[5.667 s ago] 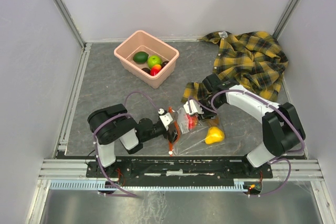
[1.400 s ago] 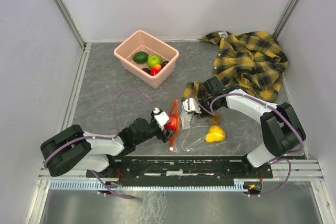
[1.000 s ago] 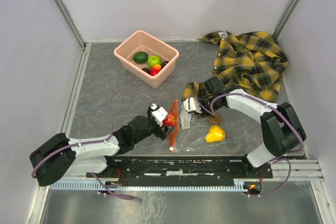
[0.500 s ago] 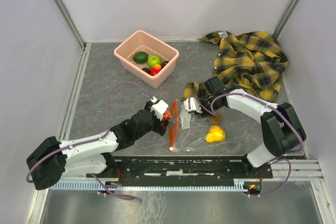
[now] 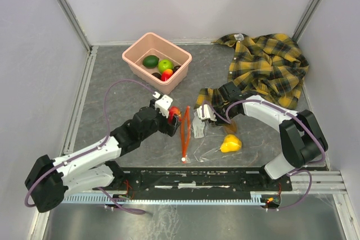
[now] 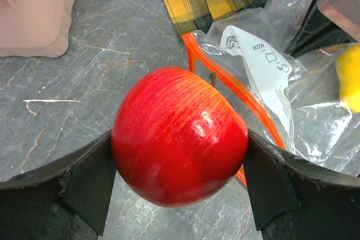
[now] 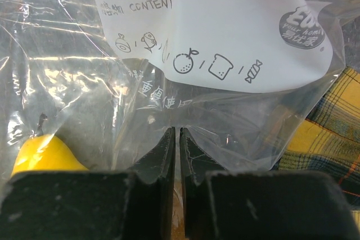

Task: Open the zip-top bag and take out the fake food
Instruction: Place the fake fruit in the bin.

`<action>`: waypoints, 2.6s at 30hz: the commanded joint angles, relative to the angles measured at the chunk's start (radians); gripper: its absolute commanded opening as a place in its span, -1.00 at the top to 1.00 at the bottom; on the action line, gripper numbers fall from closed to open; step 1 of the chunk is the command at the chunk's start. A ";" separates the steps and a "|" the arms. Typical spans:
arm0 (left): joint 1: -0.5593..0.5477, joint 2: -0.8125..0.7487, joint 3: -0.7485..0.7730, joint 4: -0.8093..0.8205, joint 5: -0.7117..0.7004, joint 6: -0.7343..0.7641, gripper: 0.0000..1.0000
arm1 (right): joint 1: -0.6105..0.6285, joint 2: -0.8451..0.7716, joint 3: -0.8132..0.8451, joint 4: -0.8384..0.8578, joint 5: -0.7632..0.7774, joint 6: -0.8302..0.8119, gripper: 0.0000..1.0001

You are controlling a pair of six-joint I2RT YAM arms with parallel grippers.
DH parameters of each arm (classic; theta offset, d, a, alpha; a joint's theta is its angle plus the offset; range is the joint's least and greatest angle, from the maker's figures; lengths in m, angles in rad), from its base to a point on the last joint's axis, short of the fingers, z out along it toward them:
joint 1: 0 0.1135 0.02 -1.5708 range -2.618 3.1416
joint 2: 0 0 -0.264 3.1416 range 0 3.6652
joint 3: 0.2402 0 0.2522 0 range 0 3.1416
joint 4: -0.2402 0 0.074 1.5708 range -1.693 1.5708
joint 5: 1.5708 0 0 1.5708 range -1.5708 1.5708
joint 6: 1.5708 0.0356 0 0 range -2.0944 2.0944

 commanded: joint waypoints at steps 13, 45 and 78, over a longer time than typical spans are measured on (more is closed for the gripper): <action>0.309 -0.043 0.136 0.006 0.369 -0.100 0.17 | -0.007 -0.011 0.035 -0.012 -0.030 -0.018 0.70; 0.549 0.274 0.369 0.154 0.365 -0.351 0.17 | -0.020 -0.020 0.035 -0.027 -0.040 -0.035 0.68; 0.551 0.512 0.619 -0.004 0.209 -0.396 -0.06 | -0.028 -0.015 0.033 -0.033 -0.053 -0.041 0.67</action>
